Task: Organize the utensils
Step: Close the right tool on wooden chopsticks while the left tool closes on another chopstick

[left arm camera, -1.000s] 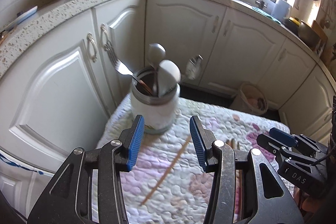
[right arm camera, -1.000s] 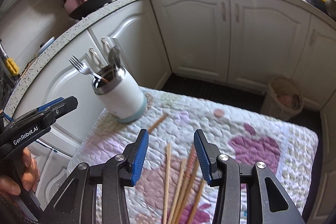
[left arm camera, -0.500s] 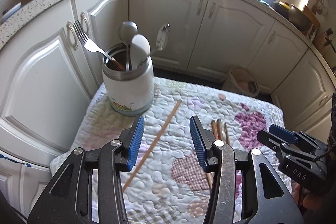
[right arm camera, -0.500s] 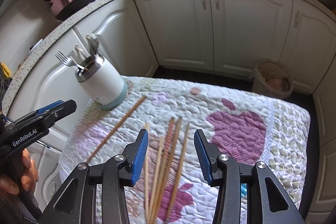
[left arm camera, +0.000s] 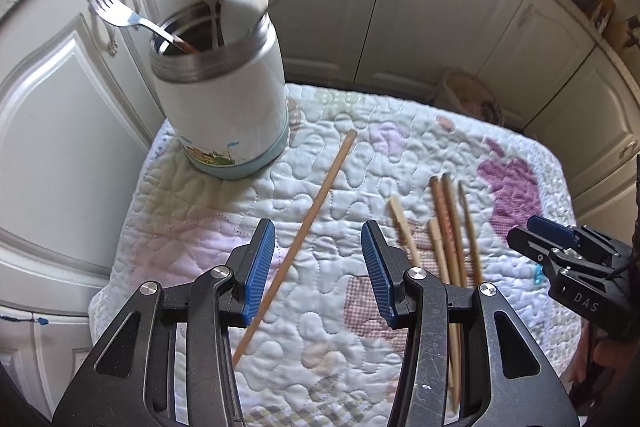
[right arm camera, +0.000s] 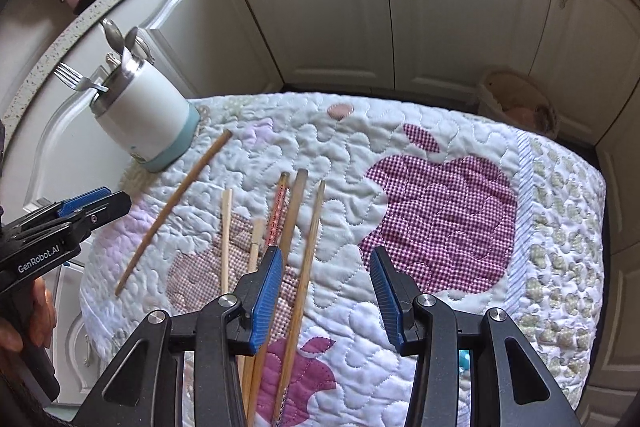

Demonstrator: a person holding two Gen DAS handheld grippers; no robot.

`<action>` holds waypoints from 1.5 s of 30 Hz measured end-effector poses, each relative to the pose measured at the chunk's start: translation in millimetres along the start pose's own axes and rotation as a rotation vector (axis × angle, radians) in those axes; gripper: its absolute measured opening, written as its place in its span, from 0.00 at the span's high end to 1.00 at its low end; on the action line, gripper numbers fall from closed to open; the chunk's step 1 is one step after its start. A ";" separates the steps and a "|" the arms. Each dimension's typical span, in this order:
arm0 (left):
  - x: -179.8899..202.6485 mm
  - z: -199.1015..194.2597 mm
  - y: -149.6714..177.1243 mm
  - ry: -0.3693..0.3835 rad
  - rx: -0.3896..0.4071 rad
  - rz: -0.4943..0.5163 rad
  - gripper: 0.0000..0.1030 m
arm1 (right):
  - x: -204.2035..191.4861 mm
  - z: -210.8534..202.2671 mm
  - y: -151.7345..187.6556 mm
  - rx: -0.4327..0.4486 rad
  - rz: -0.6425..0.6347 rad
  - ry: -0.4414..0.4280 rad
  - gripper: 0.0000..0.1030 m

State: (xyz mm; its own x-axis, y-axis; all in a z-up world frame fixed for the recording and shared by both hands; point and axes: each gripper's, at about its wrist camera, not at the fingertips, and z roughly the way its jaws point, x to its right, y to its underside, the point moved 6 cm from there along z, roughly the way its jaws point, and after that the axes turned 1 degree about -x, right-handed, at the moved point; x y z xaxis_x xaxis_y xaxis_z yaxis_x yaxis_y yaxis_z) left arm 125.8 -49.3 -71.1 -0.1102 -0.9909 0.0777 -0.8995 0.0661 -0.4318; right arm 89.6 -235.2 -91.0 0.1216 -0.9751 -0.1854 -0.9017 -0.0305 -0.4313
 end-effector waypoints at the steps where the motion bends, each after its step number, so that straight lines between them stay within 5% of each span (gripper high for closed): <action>1: 0.3 4.0 -0.8 -0.005 -0.007 0.006 0.57 | 0.8 2.7 0.4 -0.005 0.001 0.000 0.58; 9: 15.6 31.7 -13.6 0.012 -0.060 0.068 0.47 | 5.0 16.0 -1.8 -0.024 0.011 -0.021 0.58; 24: 30.7 80.1 -54.7 -0.047 -0.097 0.106 0.46 | 0.7 44.0 -23.1 -0.032 -0.018 -0.021 0.58; 37: 43.1 120.8 -79.1 -0.110 -0.125 0.135 0.47 | -2.9 67.8 -40.0 -0.053 -0.067 -0.006 0.79; 39: 47.2 125.2 -78.1 -0.104 -0.132 0.140 0.62 | -5.9 69.6 -40.4 -0.060 -0.075 -0.024 0.93; 42: 54.4 122.7 -73.2 -0.070 -0.130 0.146 0.87 | -6.1 65.3 -41.5 -0.051 -0.071 -0.039 0.94; 45: 57.7 110.5 -65.5 -0.026 -0.123 0.152 0.89 | -4.7 49.7 -39.3 -0.029 -0.056 -0.070 0.94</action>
State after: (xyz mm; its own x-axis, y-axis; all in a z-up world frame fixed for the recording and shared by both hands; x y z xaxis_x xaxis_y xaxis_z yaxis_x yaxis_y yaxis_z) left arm 225.1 -123.8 -137.6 -0.2387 -0.9711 -0.0037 -0.9185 0.2271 -0.3236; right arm 145.1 -218.5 -117.1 0.2004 -0.9539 -0.2234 -0.9041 -0.0922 -0.4174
